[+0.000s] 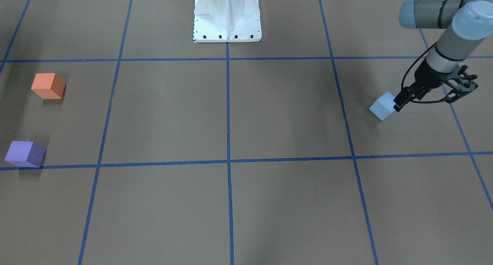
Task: Place blue block between orange and purple blocks
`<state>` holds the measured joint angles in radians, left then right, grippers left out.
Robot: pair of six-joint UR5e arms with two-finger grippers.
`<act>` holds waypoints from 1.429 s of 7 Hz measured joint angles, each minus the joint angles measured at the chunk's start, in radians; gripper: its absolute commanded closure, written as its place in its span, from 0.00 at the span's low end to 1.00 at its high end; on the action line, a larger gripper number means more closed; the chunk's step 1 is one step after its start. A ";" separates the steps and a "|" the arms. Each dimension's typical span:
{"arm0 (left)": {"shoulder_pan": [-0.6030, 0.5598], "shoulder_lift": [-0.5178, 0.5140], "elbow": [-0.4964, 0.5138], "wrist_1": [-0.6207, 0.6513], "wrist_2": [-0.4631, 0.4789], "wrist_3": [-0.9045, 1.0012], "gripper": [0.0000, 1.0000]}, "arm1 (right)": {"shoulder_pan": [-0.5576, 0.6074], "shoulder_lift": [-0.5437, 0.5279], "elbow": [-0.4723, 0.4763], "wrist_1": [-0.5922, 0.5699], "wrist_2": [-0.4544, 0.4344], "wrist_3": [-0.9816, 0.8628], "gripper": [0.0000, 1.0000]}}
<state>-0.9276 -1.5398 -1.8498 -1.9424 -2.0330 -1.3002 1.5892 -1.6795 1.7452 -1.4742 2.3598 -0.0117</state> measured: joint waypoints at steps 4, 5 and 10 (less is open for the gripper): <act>0.069 0.011 0.005 0.006 0.028 -0.031 0.00 | 0.000 -0.003 0.002 0.000 -0.001 -0.001 0.00; 0.082 0.011 0.008 0.006 0.028 -0.041 0.00 | 0.000 -0.003 0.002 0.000 -0.001 -0.001 0.00; 0.124 0.003 0.034 0.007 0.034 -0.063 0.00 | 0.002 -0.003 0.002 0.000 0.000 -0.001 0.00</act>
<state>-0.8031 -1.5364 -1.8159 -1.9358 -1.9991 -1.3628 1.5907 -1.6828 1.7471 -1.4741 2.3601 -0.0123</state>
